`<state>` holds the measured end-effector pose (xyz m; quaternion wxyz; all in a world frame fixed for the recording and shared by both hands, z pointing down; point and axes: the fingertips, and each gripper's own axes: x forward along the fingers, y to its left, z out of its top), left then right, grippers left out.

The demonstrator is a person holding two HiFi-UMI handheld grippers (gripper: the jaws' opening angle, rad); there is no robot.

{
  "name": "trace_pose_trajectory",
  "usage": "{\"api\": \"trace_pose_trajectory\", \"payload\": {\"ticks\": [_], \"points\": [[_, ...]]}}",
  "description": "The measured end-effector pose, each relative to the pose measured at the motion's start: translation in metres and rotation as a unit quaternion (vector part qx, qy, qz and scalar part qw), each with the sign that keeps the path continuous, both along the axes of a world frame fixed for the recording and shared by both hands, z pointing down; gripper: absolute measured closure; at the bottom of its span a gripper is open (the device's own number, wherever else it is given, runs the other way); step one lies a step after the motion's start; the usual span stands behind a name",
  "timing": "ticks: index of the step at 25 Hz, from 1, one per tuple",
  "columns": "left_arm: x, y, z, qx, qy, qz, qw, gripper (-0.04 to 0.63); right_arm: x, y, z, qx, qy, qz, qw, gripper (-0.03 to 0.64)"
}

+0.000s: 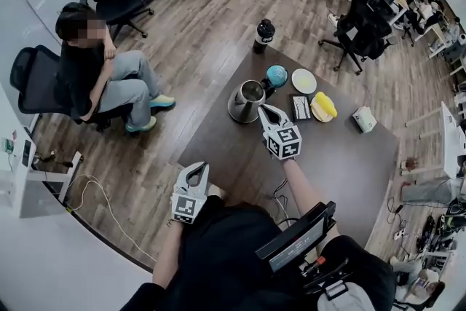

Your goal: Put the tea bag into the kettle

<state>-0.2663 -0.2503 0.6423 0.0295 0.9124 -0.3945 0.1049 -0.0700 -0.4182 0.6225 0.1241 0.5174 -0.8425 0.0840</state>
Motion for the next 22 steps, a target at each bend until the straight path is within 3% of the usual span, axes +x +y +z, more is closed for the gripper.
{"api": "trace_pose_trajectory", "payload": {"ticks": [10, 22], "points": [[0.006, 0.002, 0.004, -0.006, -0.009, 0.012, 0.9999, 0.594, -0.018, 0.059, -0.034, 0.078, -0.036, -0.009, 0.996, 0.607], [0.013, 0.006, 0.011, -0.01, -0.02, 0.028, 0.9994, 0.594, -0.022, 0.128, -0.025, 0.079, -0.033, 0.003, 0.996, 0.609]]}}
